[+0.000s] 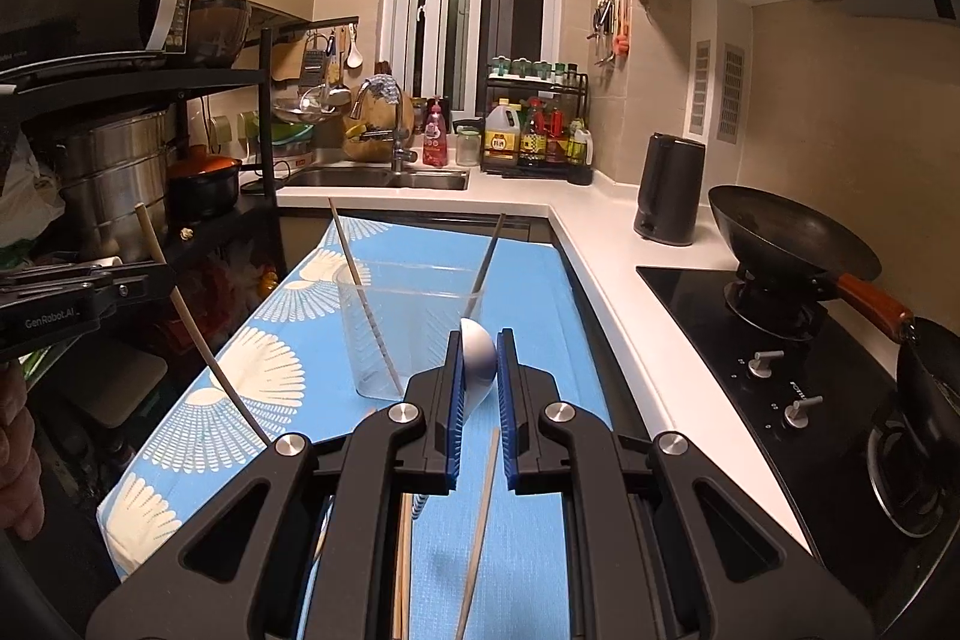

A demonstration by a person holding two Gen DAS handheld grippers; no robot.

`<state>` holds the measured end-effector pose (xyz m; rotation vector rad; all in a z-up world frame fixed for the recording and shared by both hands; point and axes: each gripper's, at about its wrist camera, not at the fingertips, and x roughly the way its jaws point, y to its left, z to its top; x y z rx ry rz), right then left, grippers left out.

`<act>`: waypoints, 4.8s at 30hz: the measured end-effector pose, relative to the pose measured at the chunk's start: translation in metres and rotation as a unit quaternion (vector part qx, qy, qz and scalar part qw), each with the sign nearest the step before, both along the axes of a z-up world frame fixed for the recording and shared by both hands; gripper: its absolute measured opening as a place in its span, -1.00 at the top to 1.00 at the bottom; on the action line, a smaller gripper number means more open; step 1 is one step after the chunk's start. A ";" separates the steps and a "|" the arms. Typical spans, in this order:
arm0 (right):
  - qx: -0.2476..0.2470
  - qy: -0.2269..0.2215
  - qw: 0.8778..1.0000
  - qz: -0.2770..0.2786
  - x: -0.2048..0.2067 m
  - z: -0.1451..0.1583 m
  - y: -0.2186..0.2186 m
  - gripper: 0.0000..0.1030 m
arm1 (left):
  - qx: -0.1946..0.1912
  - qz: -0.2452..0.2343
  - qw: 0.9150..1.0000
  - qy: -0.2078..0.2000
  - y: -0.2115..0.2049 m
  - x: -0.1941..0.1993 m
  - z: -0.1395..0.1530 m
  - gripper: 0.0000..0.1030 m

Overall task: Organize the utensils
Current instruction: 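Lift the spoon and chopstick and carry both toward the container, then lower the spoon and chopstick into the container and open both tools, then grasp a wooden chopstick with the left tool while the right tool grasps another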

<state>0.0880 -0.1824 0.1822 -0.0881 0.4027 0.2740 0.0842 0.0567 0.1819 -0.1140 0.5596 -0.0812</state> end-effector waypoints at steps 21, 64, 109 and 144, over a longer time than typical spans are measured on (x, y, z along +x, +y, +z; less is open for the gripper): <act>0.019 -0.056 0.998 0.035 0.085 0.078 0.021 0.81 | -0.039 -0.016 0.999 -0.030 0.027 0.087 0.078 0.88; -0.058 -0.063 0.996 0.017 0.163 -0.033 0.083 0.36 | 0.017 -0.019 1.000 -0.015 -0.005 0.167 -0.006 -0.04; 0.025 0.131 0.991 -0.030 -0.019 -0.193 -0.008 0.52 | -0.006 -0.008 0.994 0.106 -0.036 -0.037 -0.207 0.71; 0.021 0.141 0.988 -0.059 -0.024 -0.212 -0.013 0.86 | 0.060 0.037 0.995 0.074 -0.045 -0.044 -0.210 0.87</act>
